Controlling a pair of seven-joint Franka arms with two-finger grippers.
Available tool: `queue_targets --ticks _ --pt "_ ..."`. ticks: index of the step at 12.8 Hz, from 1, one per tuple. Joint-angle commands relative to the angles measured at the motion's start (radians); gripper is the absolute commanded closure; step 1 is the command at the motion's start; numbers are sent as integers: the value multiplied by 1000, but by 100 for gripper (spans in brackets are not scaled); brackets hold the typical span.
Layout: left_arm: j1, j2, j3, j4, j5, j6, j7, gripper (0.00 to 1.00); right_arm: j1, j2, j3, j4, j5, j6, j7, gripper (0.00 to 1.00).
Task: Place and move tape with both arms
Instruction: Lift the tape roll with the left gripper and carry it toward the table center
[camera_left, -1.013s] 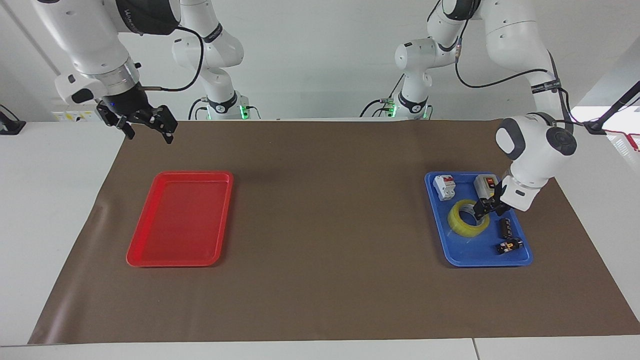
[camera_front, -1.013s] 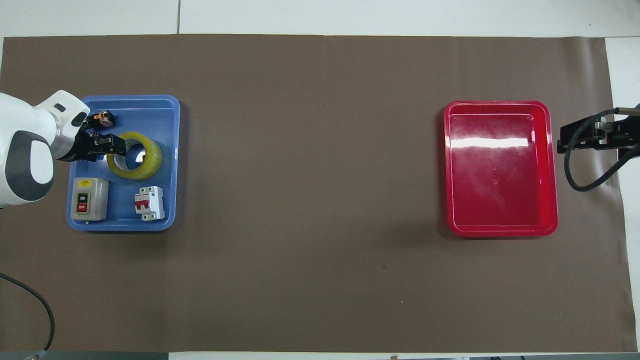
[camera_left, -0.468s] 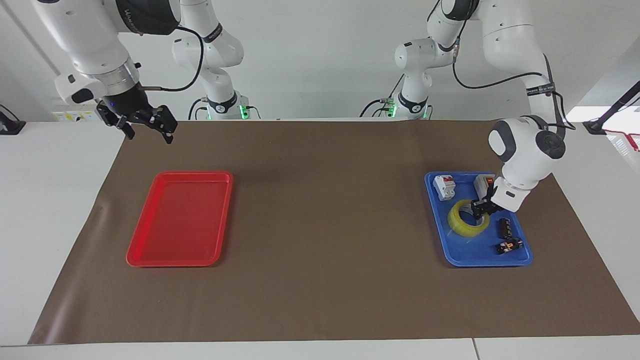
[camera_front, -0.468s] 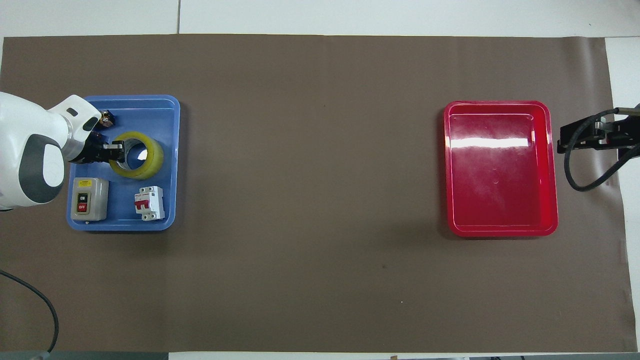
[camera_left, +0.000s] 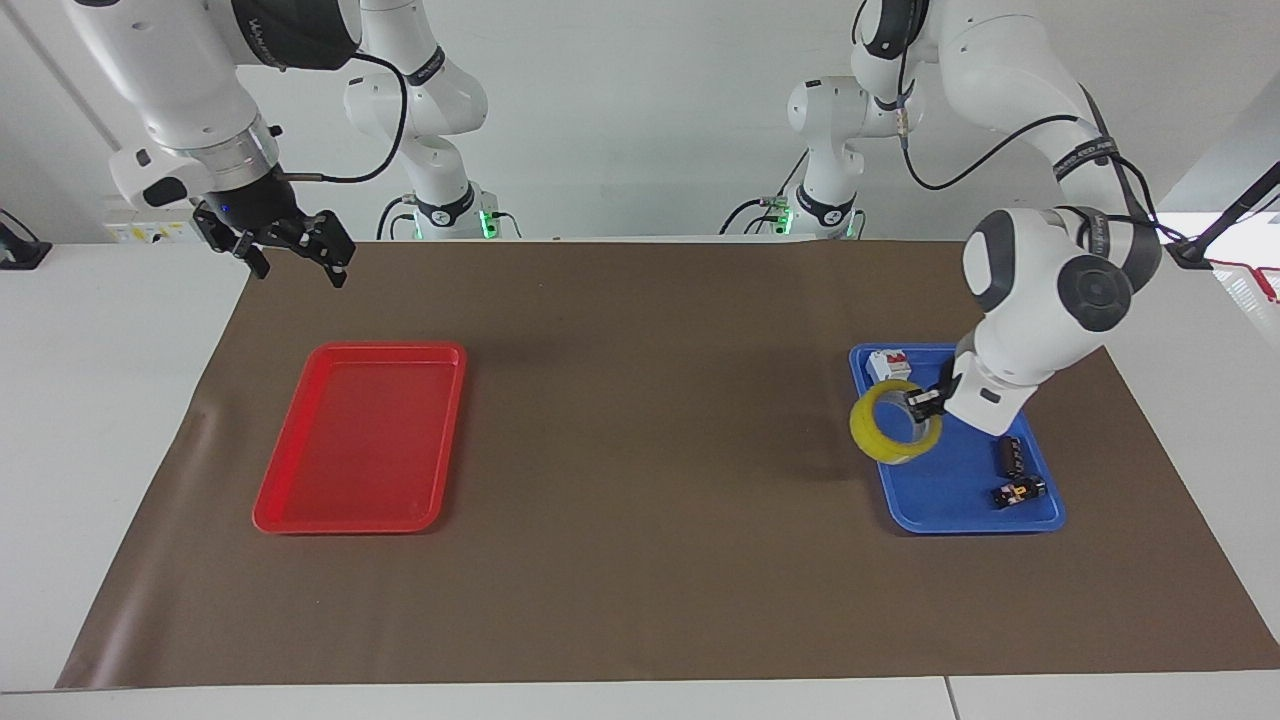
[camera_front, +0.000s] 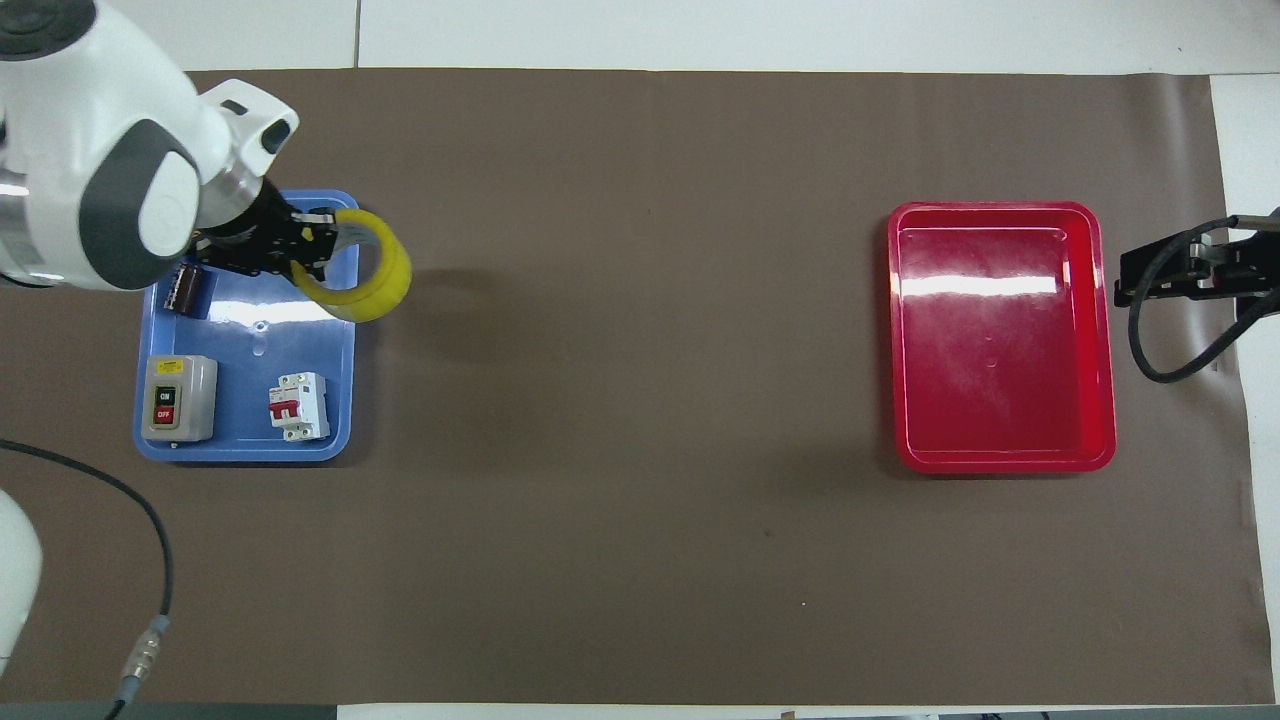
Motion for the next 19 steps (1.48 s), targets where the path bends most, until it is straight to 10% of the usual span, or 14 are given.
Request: queue_targets --ticks 1,6,16,19 --pt "-189 39 13 51 -21 44 -291 100 -13 -14 5 -13 11 7 -3 0" --pt "-417 151 16 29 -39 314 -562 100 -13 -16 5 -15 11 7 -3 0" --pt "-472 139 17 -91 -31 433 -670 100 -14 -16 5 -15 11 7 -3 0" --pt "-471 139 17 -89 -31 445 -673 39 -14 -14 5 -15 11 7 -4 0"
